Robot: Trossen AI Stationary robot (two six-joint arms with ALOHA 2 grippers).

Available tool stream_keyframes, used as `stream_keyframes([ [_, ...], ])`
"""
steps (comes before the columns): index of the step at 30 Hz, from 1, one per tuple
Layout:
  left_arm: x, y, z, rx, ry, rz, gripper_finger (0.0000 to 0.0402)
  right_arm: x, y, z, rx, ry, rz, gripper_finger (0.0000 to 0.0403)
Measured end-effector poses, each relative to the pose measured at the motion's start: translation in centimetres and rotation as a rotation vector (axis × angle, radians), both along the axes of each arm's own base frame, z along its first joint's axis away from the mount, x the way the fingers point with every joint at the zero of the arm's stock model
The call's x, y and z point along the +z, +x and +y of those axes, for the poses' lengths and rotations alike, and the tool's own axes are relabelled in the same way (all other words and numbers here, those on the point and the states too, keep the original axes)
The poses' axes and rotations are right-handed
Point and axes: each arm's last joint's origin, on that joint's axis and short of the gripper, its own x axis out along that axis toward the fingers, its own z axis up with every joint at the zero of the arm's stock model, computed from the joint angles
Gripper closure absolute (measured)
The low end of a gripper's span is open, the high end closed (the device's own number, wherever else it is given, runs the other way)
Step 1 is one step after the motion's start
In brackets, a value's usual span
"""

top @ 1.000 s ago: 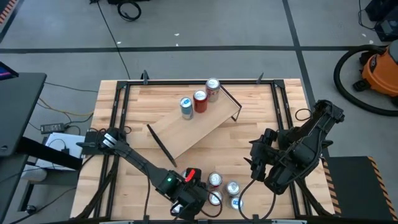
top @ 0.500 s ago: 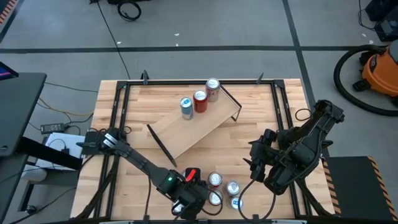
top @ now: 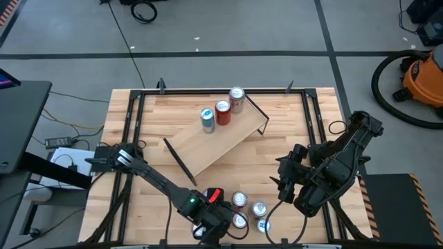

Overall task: Place canned beverage on shelf
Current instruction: Put the red and black soda can on the shelf aligned with the other red and black soda can

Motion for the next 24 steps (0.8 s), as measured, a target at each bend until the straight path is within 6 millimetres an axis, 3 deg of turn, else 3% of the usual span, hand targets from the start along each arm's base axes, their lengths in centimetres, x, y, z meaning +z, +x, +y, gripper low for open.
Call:
stream_keyframes([
  [5,-0.6,0.3,0.1,-0.027,0.027,-0.001,0.0024,0.0,0.0,0.0,-0.001,0.005,-0.006,0.0092],
  [11,-1.4,0.6,0.1,-0.057,0.043,0.025,0.0066,0.0,0.0,0.0,0.0,0.006,-0.008,0.0092],
  [24,-0.4,1.0,1.0,-0.06,0.045,0.042,0.0092,0.1,0.1,0.0,-0.001,-0.006,-0.017,0.0092],
])
